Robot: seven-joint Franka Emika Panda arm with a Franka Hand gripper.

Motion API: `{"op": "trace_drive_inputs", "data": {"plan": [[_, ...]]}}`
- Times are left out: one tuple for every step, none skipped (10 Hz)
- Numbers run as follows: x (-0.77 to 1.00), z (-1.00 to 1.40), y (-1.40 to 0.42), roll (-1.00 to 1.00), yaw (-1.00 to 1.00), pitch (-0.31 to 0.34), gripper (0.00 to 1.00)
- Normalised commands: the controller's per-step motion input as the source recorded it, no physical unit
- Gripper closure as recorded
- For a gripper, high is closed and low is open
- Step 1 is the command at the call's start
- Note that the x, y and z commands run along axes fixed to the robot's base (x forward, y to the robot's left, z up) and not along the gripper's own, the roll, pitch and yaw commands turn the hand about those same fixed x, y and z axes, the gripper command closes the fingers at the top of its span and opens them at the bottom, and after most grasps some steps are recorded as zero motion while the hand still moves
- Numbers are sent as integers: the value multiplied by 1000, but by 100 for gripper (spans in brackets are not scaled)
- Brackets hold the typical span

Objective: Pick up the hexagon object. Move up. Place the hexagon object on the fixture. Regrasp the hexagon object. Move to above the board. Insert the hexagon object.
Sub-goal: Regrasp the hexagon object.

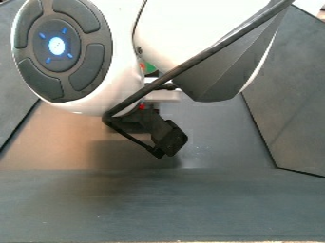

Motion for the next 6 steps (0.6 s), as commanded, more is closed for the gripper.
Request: {"op": "trace_drive_inputs", "data": {"plan": [[0,1000,0,-26,33,43,0],[-2,1000,0,-21,35,44,0],[-22,1000,-2,11,30,52,0],[-29,1000,-8,35,19,54,0],[-37,1000,-7,53,4,61,0],[-42,929,-5,56,-1,65,0]]}}
